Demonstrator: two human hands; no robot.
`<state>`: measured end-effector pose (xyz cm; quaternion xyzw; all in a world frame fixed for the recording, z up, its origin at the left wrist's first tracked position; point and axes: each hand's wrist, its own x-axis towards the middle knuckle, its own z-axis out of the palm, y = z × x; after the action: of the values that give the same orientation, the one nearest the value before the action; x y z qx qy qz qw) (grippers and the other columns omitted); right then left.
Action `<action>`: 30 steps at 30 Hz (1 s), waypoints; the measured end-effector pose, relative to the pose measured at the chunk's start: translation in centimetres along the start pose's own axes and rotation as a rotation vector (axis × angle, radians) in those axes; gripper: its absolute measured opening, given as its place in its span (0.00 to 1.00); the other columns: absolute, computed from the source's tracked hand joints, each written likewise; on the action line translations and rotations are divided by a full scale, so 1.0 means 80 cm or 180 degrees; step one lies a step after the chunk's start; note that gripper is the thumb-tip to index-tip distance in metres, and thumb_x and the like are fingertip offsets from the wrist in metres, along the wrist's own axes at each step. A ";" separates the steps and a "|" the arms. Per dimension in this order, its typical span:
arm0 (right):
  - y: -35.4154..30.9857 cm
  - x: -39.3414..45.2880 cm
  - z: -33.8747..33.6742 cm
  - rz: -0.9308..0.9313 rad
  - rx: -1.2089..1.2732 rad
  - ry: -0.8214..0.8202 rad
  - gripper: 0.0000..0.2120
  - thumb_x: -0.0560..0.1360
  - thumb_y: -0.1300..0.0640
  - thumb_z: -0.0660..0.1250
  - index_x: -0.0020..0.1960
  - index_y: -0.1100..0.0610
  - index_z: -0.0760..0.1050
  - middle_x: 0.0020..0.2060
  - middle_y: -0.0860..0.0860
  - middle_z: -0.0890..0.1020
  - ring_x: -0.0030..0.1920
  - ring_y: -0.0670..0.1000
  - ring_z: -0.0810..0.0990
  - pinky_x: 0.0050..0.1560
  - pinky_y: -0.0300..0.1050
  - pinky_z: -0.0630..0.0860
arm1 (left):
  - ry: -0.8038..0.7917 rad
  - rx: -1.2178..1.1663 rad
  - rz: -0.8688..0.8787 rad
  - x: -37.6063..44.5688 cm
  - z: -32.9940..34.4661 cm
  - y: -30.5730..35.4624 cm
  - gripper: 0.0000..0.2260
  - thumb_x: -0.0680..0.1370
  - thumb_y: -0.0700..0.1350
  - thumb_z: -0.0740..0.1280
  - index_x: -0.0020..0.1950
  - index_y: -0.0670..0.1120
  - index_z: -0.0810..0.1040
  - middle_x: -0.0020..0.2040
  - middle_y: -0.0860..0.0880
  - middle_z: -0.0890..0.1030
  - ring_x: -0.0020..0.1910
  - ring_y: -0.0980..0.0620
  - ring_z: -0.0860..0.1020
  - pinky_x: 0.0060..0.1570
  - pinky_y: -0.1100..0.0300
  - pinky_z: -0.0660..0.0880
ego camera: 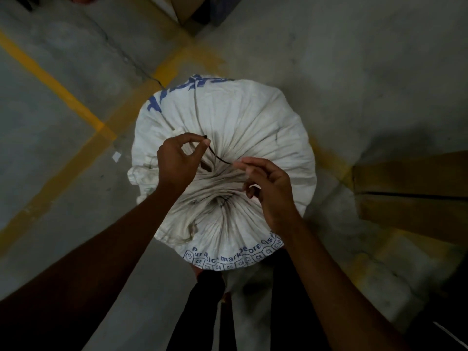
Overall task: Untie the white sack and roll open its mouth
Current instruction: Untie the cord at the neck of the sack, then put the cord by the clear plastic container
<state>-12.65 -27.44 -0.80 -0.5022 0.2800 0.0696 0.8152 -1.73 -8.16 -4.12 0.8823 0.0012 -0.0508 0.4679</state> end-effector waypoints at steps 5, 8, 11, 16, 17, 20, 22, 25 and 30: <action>0.012 0.017 -0.011 -0.0691 -0.1137 0.1296 0.14 0.84 0.53 0.61 0.52 0.58 0.84 0.40 0.56 0.85 0.33 0.47 0.79 0.34 0.49 0.77 | -0.0372 0.0431 0.0373 -0.009 0.022 0.016 0.10 0.76 0.59 0.72 0.45 0.54 0.87 0.50 0.58 0.88 0.58 0.58 0.84 0.65 0.38 0.75; 0.002 0.021 -0.025 -0.0921 -0.1449 0.1497 0.13 0.84 0.54 0.61 0.60 0.56 0.83 0.44 0.53 0.85 0.42 0.50 0.84 0.43 0.54 0.83 | -0.0500 0.0909 0.0616 -0.017 0.045 0.039 0.10 0.76 0.60 0.70 0.45 0.56 0.86 0.53 0.59 0.87 0.64 0.54 0.82 0.72 0.36 0.66; -0.018 0.017 -0.048 -0.1050 -0.1373 0.1499 0.15 0.83 0.62 0.64 0.68 0.57 0.78 0.37 0.53 0.85 0.35 0.51 0.83 0.38 0.48 0.83 | -0.0506 0.1015 0.0718 -0.028 0.077 0.072 0.09 0.76 0.58 0.70 0.47 0.55 0.86 0.54 0.59 0.87 0.65 0.53 0.81 0.74 0.39 0.64; -0.057 0.007 -0.116 -0.1467 -0.1904 0.1778 0.10 0.84 0.59 0.63 0.62 0.54 0.79 0.35 0.47 0.84 0.32 0.44 0.82 0.36 0.44 0.81 | -0.0557 0.0849 0.0900 -0.040 0.150 0.132 0.05 0.77 0.56 0.73 0.49 0.57 0.86 0.54 0.61 0.86 0.66 0.54 0.81 0.74 0.39 0.63; -0.066 0.006 -0.135 -0.1535 -0.2049 0.1888 0.09 0.84 0.59 0.62 0.60 0.56 0.80 0.35 0.47 0.83 0.32 0.42 0.81 0.37 0.41 0.79 | -0.0606 0.0824 0.0934 -0.043 0.168 0.146 0.05 0.77 0.55 0.74 0.49 0.56 0.86 0.55 0.61 0.86 0.66 0.54 0.80 0.75 0.40 0.63; -0.102 -0.005 -0.206 -0.1400 -0.2529 0.2207 0.09 0.84 0.58 0.61 0.56 0.57 0.80 0.39 0.48 0.84 0.38 0.46 0.81 0.38 0.39 0.71 | -0.0760 0.0756 0.1069 -0.052 0.230 0.193 0.03 0.78 0.53 0.75 0.49 0.56 0.86 0.58 0.58 0.86 0.69 0.52 0.79 0.74 0.40 0.63; -0.131 -0.018 -0.264 -0.1295 -0.2645 0.2541 0.09 0.84 0.55 0.61 0.58 0.54 0.78 0.44 0.48 0.84 0.43 0.50 0.82 0.40 0.41 0.70 | -0.0900 0.0639 0.1212 -0.059 0.278 0.228 0.03 0.77 0.52 0.75 0.50 0.56 0.87 0.60 0.55 0.86 0.69 0.50 0.79 0.72 0.37 0.66; -0.185 -0.052 -0.356 -0.1449 -0.2376 0.3088 0.03 0.82 0.55 0.63 0.53 0.53 0.75 0.43 0.46 0.81 0.44 0.53 0.81 0.41 0.46 0.73 | -0.1113 0.0314 0.1574 -0.075 0.362 0.284 0.06 0.77 0.52 0.74 0.50 0.53 0.88 0.62 0.50 0.86 0.67 0.47 0.81 0.68 0.40 0.73; -0.265 -0.112 -0.511 -0.1797 -0.2510 0.3894 0.05 0.79 0.54 0.67 0.46 0.53 0.80 0.43 0.52 0.83 0.47 0.52 0.79 0.50 0.56 0.77 | -0.1446 -0.0262 0.1913 -0.127 0.506 0.408 0.09 0.76 0.54 0.72 0.48 0.51 0.88 0.67 0.46 0.83 0.67 0.56 0.75 0.71 0.68 0.63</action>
<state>-27.55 -71.27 6.59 -0.7562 0.4960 -0.3354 0.2640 -13.78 -59.47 1.25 0.7900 -0.3595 -0.1055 0.4854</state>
